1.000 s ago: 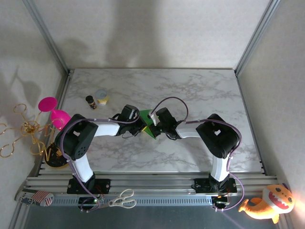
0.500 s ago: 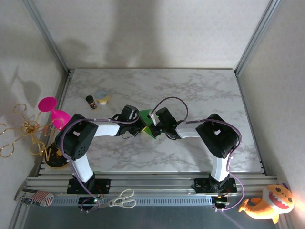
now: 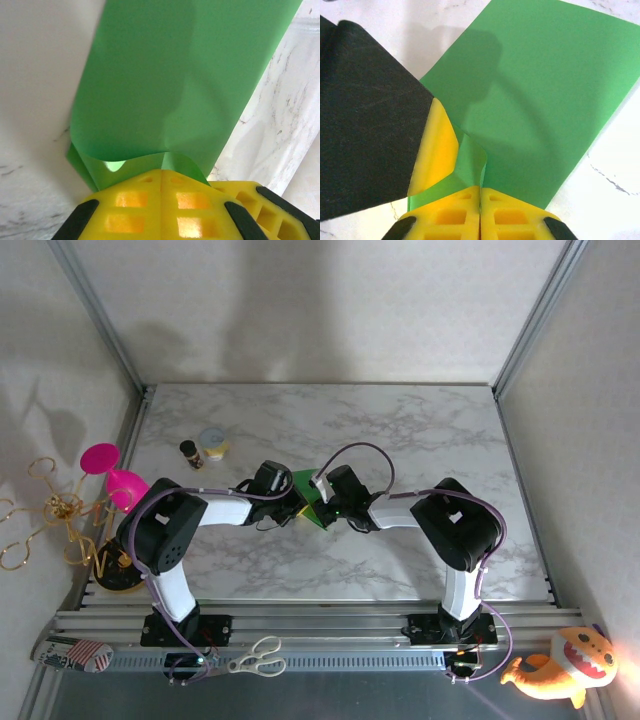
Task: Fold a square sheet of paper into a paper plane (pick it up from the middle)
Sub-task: Third fold the triangle at the center of the table.
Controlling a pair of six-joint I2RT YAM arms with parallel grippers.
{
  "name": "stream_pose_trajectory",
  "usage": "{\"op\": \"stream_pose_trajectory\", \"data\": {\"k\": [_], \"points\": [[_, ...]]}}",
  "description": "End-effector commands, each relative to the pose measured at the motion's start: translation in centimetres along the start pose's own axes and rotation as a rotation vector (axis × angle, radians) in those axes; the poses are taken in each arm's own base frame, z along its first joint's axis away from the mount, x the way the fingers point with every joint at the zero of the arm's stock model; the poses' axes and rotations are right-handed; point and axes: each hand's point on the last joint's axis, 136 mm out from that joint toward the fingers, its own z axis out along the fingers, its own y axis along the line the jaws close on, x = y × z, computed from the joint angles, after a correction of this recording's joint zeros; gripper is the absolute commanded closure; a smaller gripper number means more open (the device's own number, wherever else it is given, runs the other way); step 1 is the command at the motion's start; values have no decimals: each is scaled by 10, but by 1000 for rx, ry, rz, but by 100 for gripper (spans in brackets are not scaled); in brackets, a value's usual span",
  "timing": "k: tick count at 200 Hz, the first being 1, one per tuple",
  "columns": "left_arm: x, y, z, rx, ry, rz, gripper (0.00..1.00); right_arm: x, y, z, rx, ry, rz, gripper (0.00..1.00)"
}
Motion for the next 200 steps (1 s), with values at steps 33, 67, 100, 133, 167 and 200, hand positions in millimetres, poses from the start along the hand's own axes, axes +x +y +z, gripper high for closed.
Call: {"op": "stream_pose_trajectory", "data": {"k": [33, 67, 100, 133, 167, 200], "points": [[2, 27, 6, -82, -17, -6, 97, -22, -7, -17, 16, -9, 134, 82], [2, 31, 7, -97, -16, -11, 97, -45, -7, -42, 14, -33, 232, 65], [2, 31, 7, -101, -16, -14, 98, -36, 0, -54, -19, 21, 339, 65], [2, 31, 8, -100, -14, -21, 99, -20, 30, -56, -146, 86, 395, 69], [2, 31, 7, -94, -17, -29, 99, -4, 42, -47, -209, 153, 417, 73], [2, 31, 7, -92, -16, -26, 99, 0, 44, -36, -224, 190, 421, 78]]}}
